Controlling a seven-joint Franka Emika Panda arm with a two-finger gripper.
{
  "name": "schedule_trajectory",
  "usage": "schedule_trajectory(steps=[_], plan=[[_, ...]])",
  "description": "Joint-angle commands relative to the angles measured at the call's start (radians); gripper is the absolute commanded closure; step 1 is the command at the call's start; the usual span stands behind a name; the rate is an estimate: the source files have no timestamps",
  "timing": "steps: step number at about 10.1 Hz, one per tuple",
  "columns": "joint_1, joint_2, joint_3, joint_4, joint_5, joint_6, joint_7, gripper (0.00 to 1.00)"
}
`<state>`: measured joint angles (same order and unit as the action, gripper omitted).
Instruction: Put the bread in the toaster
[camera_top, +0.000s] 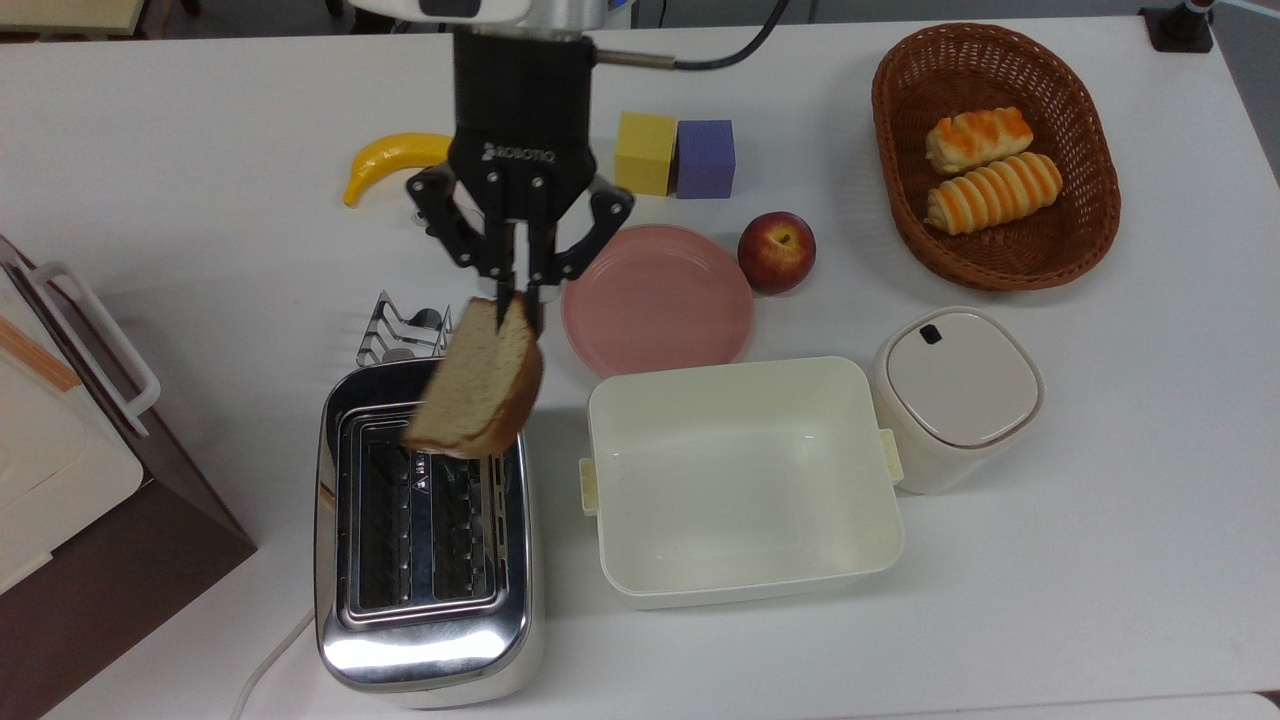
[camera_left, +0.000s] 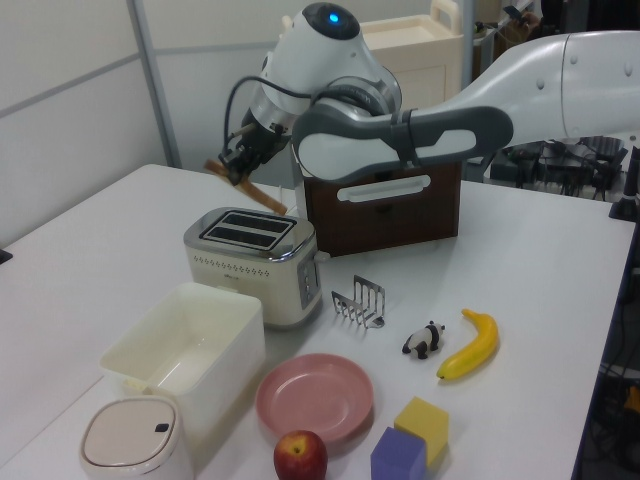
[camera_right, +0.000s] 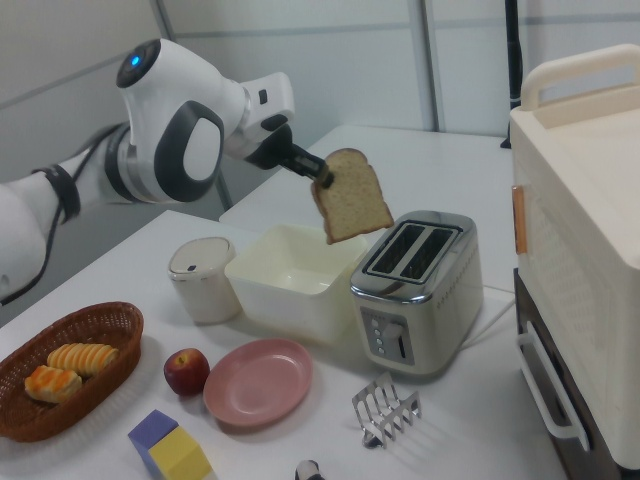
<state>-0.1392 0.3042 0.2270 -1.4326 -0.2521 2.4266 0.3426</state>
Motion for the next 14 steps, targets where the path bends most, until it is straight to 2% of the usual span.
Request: schedule_trajectory(steps=[1,5,8,14], plan=[[-0.01,-0.063,0.012,-0.046,0.149,-0.049,-0.04,1.0],[-0.019,-0.002,0.012,-0.054,0.289,-0.046,-0.08,1.0],[-0.049,0.001,0.008,-0.045,0.397,-0.044,-0.128,1.0],[-0.086,0.001,-0.003,-0.026,0.461,-0.04,-0.165,1.0]])
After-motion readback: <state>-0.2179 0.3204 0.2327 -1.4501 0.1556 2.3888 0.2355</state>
